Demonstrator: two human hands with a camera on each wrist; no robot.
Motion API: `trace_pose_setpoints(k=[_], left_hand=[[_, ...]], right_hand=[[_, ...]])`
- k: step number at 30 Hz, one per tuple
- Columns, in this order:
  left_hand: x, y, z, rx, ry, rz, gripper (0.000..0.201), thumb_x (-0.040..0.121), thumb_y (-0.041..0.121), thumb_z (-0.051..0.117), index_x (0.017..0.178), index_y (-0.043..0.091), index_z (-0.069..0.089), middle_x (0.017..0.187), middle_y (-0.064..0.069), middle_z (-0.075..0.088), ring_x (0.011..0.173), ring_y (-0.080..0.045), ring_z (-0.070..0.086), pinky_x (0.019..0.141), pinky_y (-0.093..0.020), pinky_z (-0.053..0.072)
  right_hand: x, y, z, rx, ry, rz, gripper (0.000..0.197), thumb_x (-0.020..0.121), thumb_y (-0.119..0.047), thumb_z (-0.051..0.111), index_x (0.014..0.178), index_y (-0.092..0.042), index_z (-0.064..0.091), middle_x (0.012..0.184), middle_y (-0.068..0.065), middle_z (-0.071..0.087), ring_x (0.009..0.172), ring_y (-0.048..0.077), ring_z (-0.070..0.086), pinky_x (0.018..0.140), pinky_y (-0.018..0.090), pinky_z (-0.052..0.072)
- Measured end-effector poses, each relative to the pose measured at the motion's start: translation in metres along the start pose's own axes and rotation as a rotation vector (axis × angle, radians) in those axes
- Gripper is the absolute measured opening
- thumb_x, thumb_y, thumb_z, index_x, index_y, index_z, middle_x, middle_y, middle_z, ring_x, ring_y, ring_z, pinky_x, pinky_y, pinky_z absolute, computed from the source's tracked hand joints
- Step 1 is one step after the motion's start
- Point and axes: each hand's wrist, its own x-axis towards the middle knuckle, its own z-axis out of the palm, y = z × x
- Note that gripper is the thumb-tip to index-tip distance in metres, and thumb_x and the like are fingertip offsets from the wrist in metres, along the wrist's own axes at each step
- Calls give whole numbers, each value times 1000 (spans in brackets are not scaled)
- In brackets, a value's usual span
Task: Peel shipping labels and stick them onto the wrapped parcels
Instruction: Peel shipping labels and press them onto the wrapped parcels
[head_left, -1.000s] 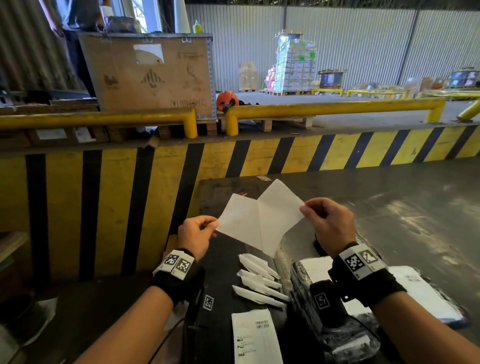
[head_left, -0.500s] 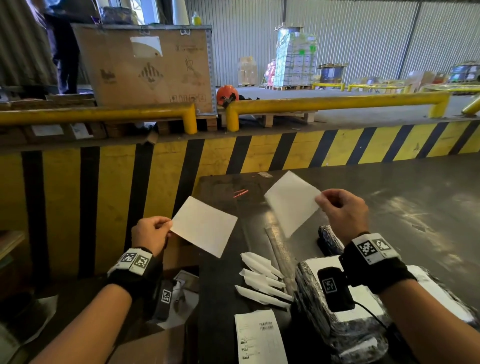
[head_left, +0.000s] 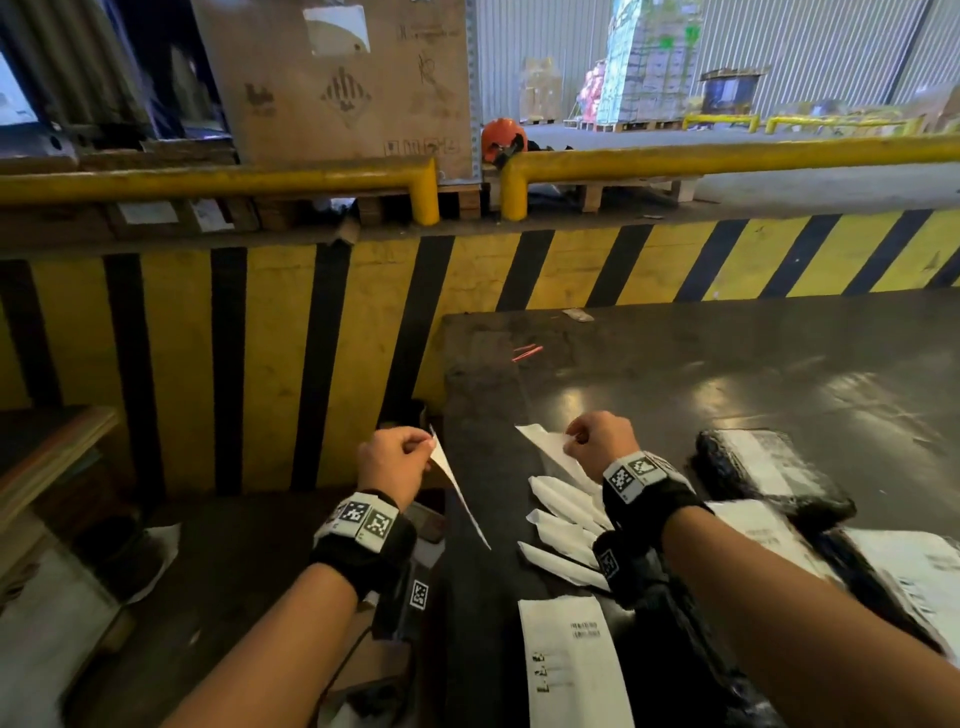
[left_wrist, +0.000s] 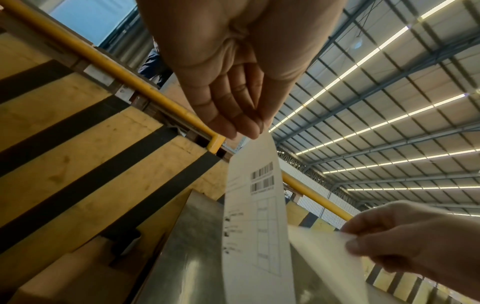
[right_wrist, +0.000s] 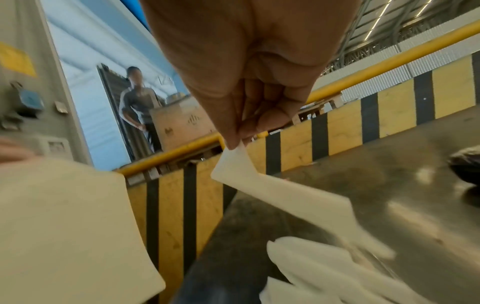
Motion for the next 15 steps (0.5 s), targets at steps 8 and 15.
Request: trace_pose_setpoints(k=[8, 15], left_hand=[[-21, -13, 14, -30, -111, -81, 16, 88, 12, 62, 100, 7, 69, 83, -2, 66, 65, -5, 59, 60, -13, 45], [-24, 17, 26, -137, -134, -28, 16, 87, 13, 62, 99, 7, 71, 87, -8, 71, 75, -17, 69, 78, -31, 58]], right_hand=[[-3, 34, 50, -48, -50, 104, 24, 84, -6, 55, 101, -12, 70, 105, 14, 70, 97, 30, 65, 86, 30, 50], [-17, 11, 24, 51, 68, -46, 19, 84, -21, 63, 99, -12, 71, 97, 8, 73, 91, 24, 66, 79, 25, 47]])
